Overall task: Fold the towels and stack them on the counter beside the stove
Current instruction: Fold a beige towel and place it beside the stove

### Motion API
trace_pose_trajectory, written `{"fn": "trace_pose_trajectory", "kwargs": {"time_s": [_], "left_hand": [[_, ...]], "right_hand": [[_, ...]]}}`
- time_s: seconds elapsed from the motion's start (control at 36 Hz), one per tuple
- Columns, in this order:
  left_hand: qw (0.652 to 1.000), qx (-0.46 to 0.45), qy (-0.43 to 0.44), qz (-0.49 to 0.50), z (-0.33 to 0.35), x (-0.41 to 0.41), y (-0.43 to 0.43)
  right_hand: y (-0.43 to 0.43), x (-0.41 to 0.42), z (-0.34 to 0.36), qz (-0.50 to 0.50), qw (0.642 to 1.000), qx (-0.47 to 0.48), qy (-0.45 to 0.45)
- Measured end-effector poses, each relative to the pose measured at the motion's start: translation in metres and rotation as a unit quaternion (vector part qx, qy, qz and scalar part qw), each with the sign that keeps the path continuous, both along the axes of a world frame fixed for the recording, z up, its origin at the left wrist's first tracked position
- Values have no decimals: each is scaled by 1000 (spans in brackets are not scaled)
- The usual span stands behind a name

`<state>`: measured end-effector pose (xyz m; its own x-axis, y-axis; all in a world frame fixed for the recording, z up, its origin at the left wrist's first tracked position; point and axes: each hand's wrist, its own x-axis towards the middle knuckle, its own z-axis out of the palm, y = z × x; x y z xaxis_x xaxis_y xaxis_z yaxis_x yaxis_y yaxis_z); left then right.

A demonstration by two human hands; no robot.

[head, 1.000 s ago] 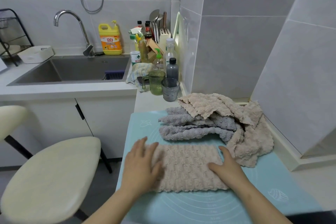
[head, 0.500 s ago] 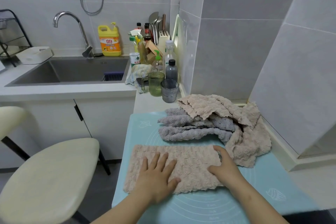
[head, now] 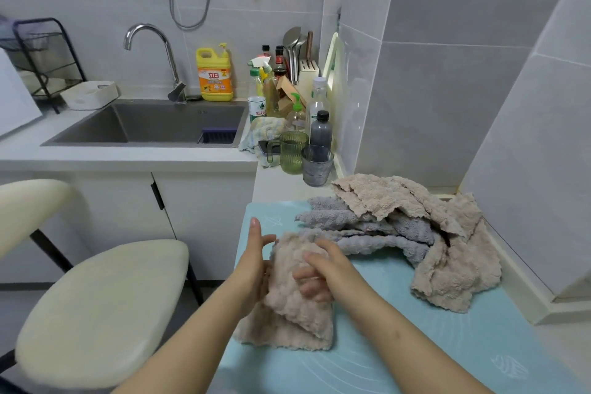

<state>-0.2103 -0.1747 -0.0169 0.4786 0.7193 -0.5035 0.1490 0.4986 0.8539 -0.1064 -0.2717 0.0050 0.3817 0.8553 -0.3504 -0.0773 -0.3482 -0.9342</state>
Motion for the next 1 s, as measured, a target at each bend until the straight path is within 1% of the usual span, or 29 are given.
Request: {"fn": "trace_pose_trajectory", "kwargs": {"time_s": [0.11, 0.17, 0.22, 0.31, 0.36, 0.44, 0.47, 0.5, 0.53, 0.56, 0.58, 0.61, 0.64, 0.69, 0.75, 0.81, 0.86, 0.89, 0.94, 1.0], "left_hand": [[989, 132, 54, -36, -3, 1, -5], [974, 205, 92, -30, -9, 3, -6], [964, 241, 112, -34, -13, 0, -2], [947, 287, 142, -43, -13, -10, 3], [924, 331, 184, -47, -17, -17, 5], [909, 341, 228, -74, -24, -23, 4], [898, 348, 253, -89, -26, -23, 2], [879, 369, 284, -103, -29, -23, 2], [850, 399, 325, -111, -32, -24, 2], [818, 429, 366, -112, -34, -25, 1], [780, 466, 405, -107, -38, -27, 0], [749, 513, 409, -93, -42, -26, 0], [733, 556, 385, -80, -46, -25, 0], [709, 603, 347, -113, -49, -24, -2], [706, 584, 346, -200, -52, -21, -5], [722, 511, 383, -266, -54, -22, -6], [702, 489, 426, -294, -57, -23, -8], [697, 484, 437, -298, -60, -24, -9], [697, 479, 445, -295, -65, -26, -10], [698, 476, 441, -304, -70, -26, -10]], "right_hand": [[0, 2, -4, -73, 997, 4, 22], [-1, 5, -8, -104, 994, 4, 11], [-3, 8, -14, -110, 994, -5, -14], [-5, 13, -25, -91, 993, -38, -70], [-7, 14, -28, -67, 990, -52, -109], [-11, 11, -31, -17, 984, -55, -169], [-12, 9, -33, -2, 979, -55, -198], [-13, 7, -36, 12, 969, -59, -239], [-13, 7, -41, 26, 953, -67, -296], [-13, 7, -45, 40, 931, -79, -355], [-13, 7, -47, 49, 907, -87, -408], [-14, 6, -47, 55, 888, -92, -447], [-14, 5, -47, 64, 874, -92, -474], [-12, 0, -46, 91, 855, -84, -503], [-10, -3, -55, 139, 836, -99, -522], [-9, -4, -64, 181, 821, -118, -528], [-10, -4, -75, 191, 811, -142, -533], [-8, -2, -81, 185, 796, -156, -555], [-10, -6, -82, 156, 808, -182, -538], [-10, -11, -80, 170, 792, -179, -559]]}}
